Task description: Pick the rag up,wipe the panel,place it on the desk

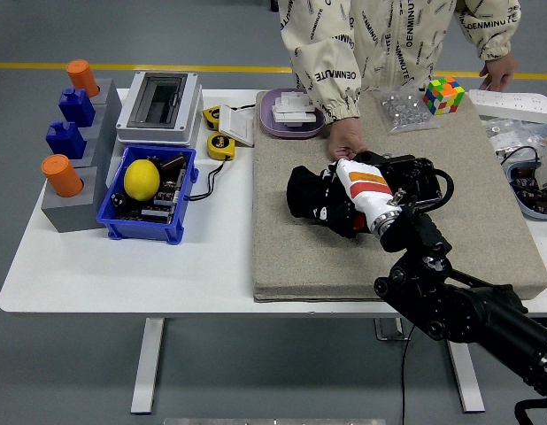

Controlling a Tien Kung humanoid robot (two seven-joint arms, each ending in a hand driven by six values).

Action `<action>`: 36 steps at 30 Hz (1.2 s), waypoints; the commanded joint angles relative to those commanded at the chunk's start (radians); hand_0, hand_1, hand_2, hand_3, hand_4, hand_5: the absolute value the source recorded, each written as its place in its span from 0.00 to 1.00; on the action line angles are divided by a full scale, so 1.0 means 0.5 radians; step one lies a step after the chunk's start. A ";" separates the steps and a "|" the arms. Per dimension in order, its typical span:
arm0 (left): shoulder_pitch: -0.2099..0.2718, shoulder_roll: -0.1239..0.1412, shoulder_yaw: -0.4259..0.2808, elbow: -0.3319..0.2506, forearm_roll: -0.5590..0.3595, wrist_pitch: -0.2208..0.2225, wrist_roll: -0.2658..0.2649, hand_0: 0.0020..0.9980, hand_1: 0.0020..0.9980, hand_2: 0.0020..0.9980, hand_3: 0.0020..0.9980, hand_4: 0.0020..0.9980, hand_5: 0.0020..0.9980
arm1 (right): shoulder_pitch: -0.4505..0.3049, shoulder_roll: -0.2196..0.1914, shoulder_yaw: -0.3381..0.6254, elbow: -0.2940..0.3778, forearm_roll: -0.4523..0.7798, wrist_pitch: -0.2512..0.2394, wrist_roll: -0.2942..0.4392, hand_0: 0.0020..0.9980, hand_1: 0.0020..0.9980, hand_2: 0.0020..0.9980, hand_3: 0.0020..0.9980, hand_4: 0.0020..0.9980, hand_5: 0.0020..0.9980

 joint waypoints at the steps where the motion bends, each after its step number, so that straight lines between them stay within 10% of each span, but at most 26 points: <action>1: 0.000 0.000 -0.001 0.000 0.000 0.000 0.000 0.60 0.64 0.64 0.56 0.63 0.44 | 0.001 0.000 0.014 0.000 -0.002 0.000 0.000 0.24 0.29 0.36 0.36 0.91 0.05; 36: 0.002 -0.014 -0.031 -0.011 0.013 -0.001 -0.001 0.60 0.64 0.64 0.56 0.63 0.44 | -0.175 -0.348 0.681 -0.030 -0.108 0.003 0.005 0.24 0.29 0.36 0.36 0.91 0.05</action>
